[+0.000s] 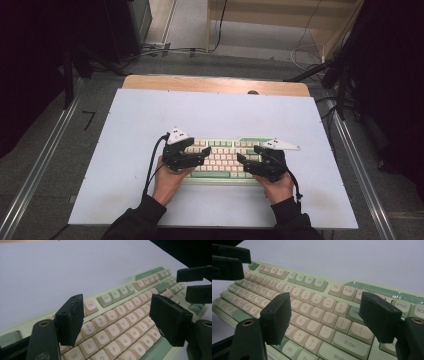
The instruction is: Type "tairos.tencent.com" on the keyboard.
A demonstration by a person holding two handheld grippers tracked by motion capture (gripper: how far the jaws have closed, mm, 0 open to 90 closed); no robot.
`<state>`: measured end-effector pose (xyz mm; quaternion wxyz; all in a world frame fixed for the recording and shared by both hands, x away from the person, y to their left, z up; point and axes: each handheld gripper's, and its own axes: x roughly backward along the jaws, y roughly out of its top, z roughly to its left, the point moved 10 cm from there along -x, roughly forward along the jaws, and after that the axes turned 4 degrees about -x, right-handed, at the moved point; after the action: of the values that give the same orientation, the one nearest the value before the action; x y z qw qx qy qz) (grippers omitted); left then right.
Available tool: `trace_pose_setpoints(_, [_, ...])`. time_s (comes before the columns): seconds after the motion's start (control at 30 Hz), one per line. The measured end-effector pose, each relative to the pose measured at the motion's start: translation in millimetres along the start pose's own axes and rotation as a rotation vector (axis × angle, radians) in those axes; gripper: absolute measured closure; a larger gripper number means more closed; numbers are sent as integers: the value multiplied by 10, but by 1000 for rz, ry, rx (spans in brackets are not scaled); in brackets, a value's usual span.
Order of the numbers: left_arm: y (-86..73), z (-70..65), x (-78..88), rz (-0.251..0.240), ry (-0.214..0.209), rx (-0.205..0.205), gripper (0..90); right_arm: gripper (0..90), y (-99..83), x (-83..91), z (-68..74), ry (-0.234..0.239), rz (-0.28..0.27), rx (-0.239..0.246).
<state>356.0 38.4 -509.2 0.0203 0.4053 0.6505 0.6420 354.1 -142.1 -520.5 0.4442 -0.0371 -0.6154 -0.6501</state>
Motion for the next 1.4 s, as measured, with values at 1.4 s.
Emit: trace_pose_setpoints(1.4, [-209, 200, 173, -9, 62, 3, 526, 219, 123, 26, 67, 18, -30, 38])
